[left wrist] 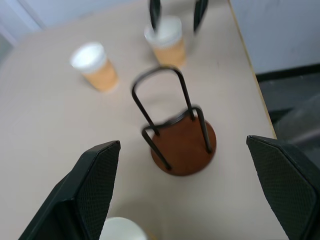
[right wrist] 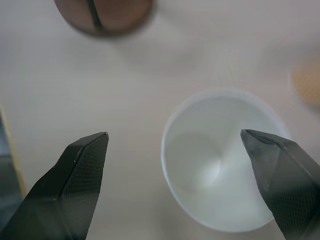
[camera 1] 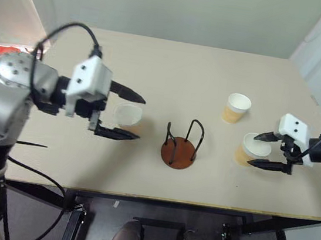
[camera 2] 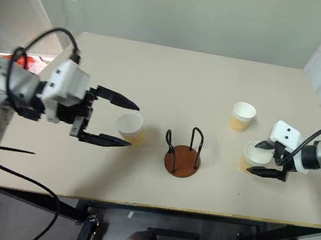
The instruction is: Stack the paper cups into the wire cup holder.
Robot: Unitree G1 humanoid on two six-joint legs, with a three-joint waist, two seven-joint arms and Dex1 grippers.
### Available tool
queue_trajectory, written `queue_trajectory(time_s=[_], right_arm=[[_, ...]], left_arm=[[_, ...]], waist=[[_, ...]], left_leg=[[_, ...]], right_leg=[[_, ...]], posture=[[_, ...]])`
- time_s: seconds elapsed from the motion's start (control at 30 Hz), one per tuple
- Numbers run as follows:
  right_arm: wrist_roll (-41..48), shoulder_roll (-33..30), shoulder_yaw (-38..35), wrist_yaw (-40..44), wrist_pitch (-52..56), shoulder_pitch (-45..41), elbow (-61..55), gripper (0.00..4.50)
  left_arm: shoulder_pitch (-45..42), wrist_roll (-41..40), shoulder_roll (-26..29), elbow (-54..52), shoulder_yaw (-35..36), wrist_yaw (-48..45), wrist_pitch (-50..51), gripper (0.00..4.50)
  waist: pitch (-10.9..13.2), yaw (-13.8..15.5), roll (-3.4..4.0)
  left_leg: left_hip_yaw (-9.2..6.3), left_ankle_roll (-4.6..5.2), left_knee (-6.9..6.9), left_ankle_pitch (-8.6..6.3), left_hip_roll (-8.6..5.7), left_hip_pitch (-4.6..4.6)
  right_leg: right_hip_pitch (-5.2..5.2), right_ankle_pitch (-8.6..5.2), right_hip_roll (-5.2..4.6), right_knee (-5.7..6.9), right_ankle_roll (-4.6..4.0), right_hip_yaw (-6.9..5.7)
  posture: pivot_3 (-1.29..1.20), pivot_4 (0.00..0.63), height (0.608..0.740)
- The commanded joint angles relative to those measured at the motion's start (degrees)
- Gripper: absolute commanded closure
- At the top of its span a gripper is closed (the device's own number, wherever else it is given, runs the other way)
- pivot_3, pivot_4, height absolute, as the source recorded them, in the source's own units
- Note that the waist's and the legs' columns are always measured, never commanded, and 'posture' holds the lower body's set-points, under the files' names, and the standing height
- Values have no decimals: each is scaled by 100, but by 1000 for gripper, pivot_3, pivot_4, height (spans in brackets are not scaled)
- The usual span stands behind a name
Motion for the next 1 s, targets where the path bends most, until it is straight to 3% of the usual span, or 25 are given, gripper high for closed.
queue_trajectory(time_s=[0.03, 0.43, 0.67, 0.8, 1.0], right_arm=[[-231, 54, 62, -47, -172, -123, 62, 567], [-413, 309, 158, 124, -225, -491, 166, 4473], [615, 257, -320, 880, 176, -1528, -449, 4473], [1308, 815, -262, 1073, 524, -2662, -763, 4473], [1101, 1651, 393, 1027, 363, -3079, -646, 4473]], left_arm=[[166, -452, 119, -170, 462, 36, 157, 0], [373, -1076, 199, -271, 767, 320, 376, 0], [142, -1352, -46, -251, 543, 499, 372, 0], [85, -1144, -162, -170, 308, 538, 229, 0], [269, -825, 236, 95, 345, 336, 66, 0]], waist=[[0, 0, 1], [0, -9, 1], [1, -23, 3], [3, -64, 6], [-2, -103, -3]], left_leg=[[0, -1, -8, 0, 0, 4], [0, -12, -36, -2, 10, 13], [1, -21, -41, -3, 10, 11], [2, -29, -45, 3, 12, 13], [0, -35, -45, 4, 45, 16]], right_leg=[[0, -1, 0, 0, -2, 0], [-8, 0, -1, 2, -19, -10], [-16, -6, 0, 5, -30, -12], [-22, -19, 4, 8, -51, -13], [-30, -21, 27, 14, -80, -26]], posture=[[0, 150, 740], [0, 150, 740], [0, 150, 740], [0, 150, 740], [0, 150, 740]])
